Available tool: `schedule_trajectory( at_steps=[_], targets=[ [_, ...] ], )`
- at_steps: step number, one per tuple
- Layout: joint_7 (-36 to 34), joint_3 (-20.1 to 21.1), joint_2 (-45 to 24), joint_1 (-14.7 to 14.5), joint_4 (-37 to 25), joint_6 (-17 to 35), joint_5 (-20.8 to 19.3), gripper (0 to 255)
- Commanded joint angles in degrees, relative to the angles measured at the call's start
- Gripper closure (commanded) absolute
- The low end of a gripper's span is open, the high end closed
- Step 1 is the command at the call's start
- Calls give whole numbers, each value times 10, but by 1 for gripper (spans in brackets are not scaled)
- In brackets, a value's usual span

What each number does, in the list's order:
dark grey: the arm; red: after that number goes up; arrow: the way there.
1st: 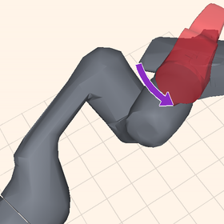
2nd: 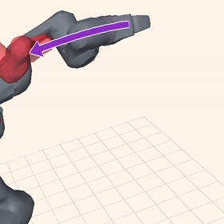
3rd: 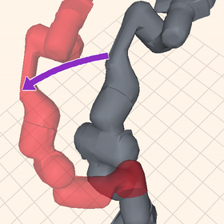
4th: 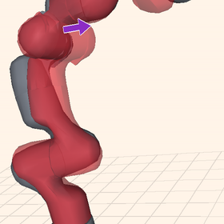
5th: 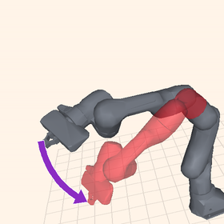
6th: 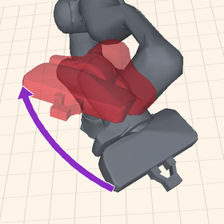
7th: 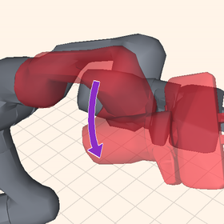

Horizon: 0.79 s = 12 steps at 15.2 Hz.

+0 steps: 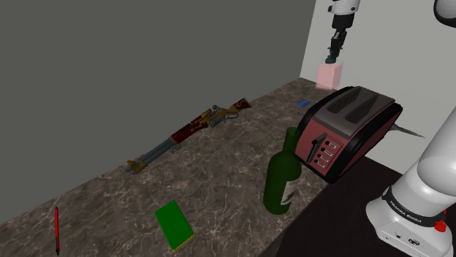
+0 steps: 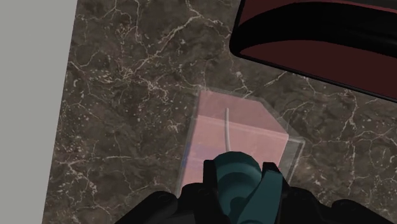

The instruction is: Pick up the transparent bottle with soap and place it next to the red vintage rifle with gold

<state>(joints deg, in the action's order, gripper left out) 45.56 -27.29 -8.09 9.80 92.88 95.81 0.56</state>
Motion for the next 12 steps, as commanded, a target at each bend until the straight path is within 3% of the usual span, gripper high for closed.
schedule_trajectory(
  at_steps=[1, 12],
  targets=[
    [2, -1, -1, 1, -16, -16, 0, 255],
    [10, -4, -19, 9, -124, -107, 8, 255]
  ],
)
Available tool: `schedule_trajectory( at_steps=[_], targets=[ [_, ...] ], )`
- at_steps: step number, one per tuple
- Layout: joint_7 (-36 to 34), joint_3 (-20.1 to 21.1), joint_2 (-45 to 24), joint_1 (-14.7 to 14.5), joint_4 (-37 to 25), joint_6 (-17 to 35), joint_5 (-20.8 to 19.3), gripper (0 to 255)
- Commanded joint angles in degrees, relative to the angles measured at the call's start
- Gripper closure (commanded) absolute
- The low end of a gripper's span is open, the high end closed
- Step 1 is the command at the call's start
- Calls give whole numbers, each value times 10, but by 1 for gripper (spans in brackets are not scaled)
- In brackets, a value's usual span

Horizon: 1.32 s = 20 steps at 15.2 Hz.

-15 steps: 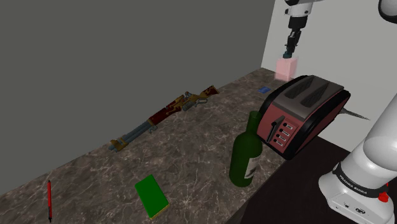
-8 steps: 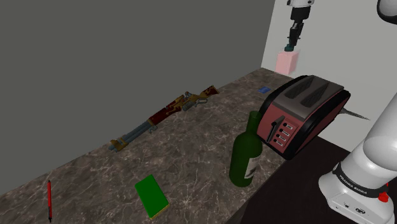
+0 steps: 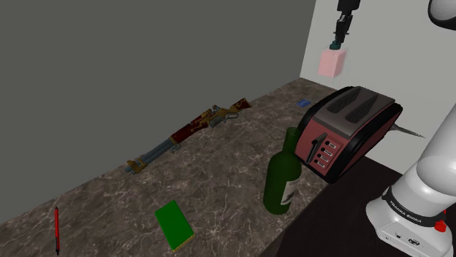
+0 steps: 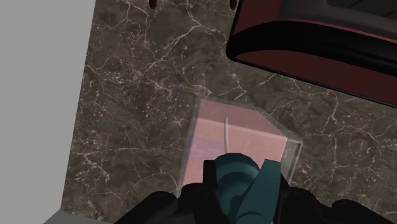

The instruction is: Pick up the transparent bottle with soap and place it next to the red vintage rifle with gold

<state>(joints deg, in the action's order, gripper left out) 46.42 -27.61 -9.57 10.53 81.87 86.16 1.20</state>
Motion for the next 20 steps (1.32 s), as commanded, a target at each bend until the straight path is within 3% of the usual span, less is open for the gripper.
schedule_trajectory(
  at_steps=[1, 10, 14, 20],
  targets=[
    [3, -1, -7, 3, -26, -19, 3, 255],
    [14, -5, -42, 18, -138, -100, 20, 255],
    [-50, 17, 33, -35, -47, -78, -13, 255],
    [-147, 62, 116, -90, 47, -64, -40, 255]
  ],
)
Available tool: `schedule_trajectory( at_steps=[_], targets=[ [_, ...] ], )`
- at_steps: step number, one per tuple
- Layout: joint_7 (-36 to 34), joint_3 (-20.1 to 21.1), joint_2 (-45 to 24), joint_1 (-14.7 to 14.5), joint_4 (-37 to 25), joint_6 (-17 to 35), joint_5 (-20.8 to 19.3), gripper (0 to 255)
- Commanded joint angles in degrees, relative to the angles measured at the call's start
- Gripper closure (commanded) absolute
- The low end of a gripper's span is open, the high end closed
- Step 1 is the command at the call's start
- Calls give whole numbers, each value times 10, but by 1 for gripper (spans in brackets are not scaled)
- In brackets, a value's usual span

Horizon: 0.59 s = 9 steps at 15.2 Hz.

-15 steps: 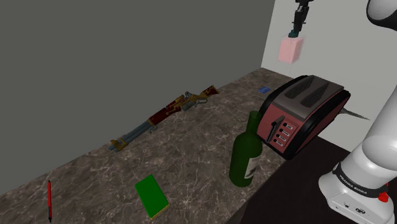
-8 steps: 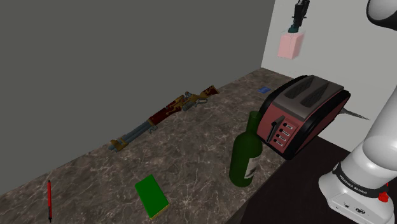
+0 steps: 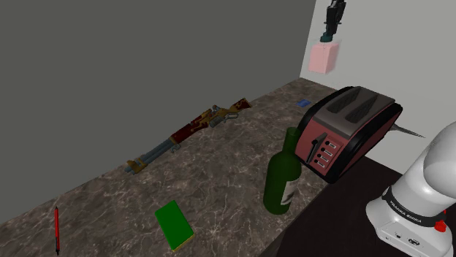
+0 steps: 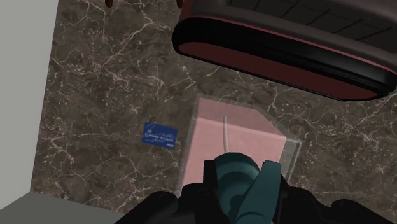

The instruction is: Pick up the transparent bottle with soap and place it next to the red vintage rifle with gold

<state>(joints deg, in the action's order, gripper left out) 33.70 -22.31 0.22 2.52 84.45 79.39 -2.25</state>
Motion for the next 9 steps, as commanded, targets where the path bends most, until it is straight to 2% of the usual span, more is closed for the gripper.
schedule_trajectory(
  at_steps=[1, 9],
  targets=[
    [-36, 18, 29, -18, 34, 5, -8, 255],
    [-159, 87, 90, -69, 101, 9, -7, 255]
  ],
)
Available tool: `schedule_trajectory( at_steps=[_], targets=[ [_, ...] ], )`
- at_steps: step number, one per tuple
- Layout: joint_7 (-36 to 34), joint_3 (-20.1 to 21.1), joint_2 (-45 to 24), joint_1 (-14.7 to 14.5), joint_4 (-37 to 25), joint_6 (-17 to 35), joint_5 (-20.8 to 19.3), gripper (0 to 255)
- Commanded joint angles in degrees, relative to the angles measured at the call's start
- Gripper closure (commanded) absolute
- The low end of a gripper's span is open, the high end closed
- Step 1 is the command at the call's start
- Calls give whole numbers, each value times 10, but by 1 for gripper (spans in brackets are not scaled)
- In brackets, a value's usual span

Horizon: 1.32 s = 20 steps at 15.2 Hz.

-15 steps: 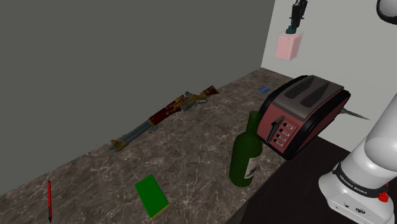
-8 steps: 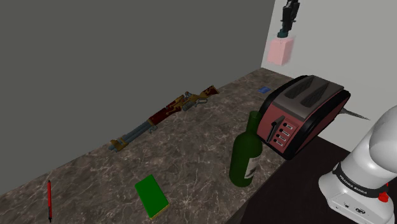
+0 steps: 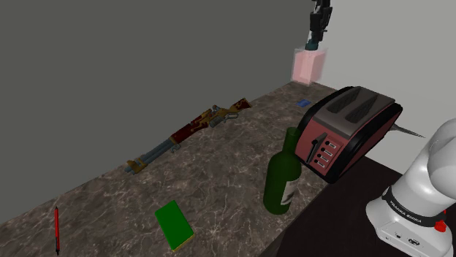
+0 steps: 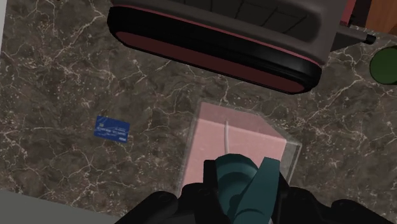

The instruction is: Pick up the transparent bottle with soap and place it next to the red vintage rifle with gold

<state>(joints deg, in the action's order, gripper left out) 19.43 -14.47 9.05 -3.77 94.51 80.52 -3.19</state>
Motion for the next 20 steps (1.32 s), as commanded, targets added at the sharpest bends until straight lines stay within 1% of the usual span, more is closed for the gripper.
schedule_trajectory(
  at_steps=[1, 6, 11, 16, 20],
  targets=[
    [-31, 17, 7, -12, 5, -3, 4, 255],
    [-104, 61, 20, -41, 20, -2, 16, 255],
    [-176, 103, 17, -69, 18, -2, 31, 255],
    [-246, 144, -1, -98, -1, -2, 45, 255],
    [-302, 176, -26, -121, -28, -3, 53, 255]
  ],
)
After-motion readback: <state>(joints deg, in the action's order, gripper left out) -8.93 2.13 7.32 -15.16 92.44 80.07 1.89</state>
